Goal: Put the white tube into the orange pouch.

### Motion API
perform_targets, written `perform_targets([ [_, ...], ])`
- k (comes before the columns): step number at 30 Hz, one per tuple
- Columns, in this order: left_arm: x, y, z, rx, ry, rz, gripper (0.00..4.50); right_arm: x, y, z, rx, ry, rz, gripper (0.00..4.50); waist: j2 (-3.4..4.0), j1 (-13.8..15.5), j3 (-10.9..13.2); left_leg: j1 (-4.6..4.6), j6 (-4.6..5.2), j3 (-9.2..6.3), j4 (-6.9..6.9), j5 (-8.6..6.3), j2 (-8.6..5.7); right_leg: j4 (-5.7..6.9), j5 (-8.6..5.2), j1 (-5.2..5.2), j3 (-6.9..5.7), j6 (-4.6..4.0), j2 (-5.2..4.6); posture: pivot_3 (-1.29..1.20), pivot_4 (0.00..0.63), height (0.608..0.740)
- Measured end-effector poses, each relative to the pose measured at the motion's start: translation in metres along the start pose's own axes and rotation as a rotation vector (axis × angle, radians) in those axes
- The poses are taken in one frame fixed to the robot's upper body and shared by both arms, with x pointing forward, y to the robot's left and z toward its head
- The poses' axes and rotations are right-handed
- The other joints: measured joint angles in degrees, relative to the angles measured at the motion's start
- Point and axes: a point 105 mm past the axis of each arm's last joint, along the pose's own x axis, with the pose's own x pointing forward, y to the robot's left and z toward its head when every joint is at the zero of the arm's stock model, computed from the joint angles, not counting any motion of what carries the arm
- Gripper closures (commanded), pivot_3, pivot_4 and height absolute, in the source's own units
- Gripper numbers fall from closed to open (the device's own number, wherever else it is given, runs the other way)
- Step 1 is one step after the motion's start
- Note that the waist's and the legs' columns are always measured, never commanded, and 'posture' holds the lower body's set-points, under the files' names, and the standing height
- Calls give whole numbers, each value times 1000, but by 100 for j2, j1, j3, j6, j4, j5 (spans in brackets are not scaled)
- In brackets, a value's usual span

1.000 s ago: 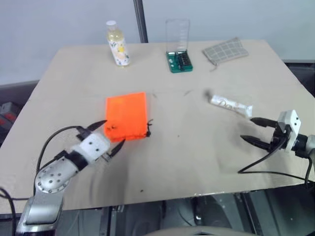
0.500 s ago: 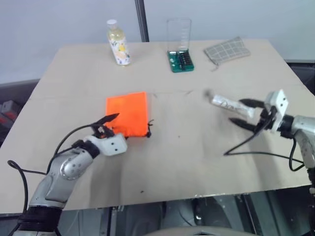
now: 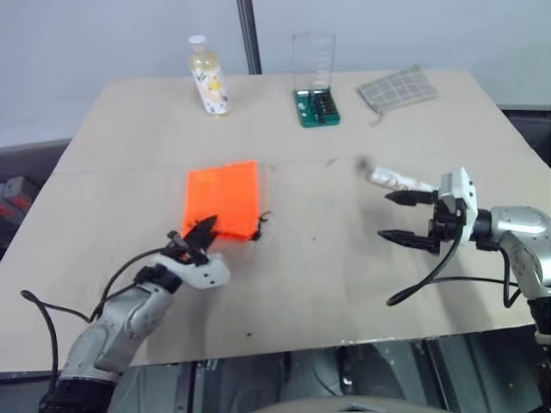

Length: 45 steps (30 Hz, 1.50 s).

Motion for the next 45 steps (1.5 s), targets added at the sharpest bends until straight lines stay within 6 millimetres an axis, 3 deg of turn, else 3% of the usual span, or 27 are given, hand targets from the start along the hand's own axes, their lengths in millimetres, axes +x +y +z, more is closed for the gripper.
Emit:
perform_targets([
  [10,0,-1,3,-89,26,34,4478,6,0,-3,-7,3,-3,0,1,-1,-1,-4,0,-10,2,0,-6,0,0,0,-15,0,-13,0,150,740],
  [17,12,11,9,-378,71,-7,4478,5,-74,-13,-175,128,-395,0,1,-19,-1,-6,-2,-9,12,2,-8,5,0,2,-18,0,8,0,150,740],
  [21,32,25,17,-565,75,-42,4478,5,-99,-25,-173,200,-476,0,1,-19,-1,-12,-4,2,11,3,-8,5,1,1,-27,-1,14,0,150,740],
  [27,49,36,27,-776,70,-136,4478,0,-118,-57,-59,362,-512,0,0,-52,0,-11,-3,26,8,2,-8,-1,1,0,-14,0,15,0,150,740],
  [33,55,35,32,-923,74,-232,4478,-8,-128,-61,29,416,-561,0,-1,-44,-1,-6,-3,24,11,3,-6,2,1,4,-11,-1,20,0,150,740],
  [36,56,38,27,-1054,110,-261,4500,-10,-125,-64,103,408,-551,1262,-2,-31,-1,-5,-3,20,16,3,-7,1,0,9,-14,0,21,0,150,740],
  [38,58,41,24,-1169,130,-252,4500,-14,-124,-64,120,417,-548,2391,-3,-26,-1,-8,-3,16,19,3,-8,1,1,10,-17,0,20,0,150,740],
  [42,65,45,29,-1308,133,-260,4500,-18,-121,-62,119,421,-546,4062,-3,-38,-1,-8,-5,15,17,4,-7,2,1,8,-18,1,21,0,150,740],
  [45,72,44,40,-1424,125,-299,4500,-11,-109,-56,79,421,-500,4128,-4,-38,1,-15,-10,4,17,6,-7,2,1,3,-22,1,21,0,150,740],
])
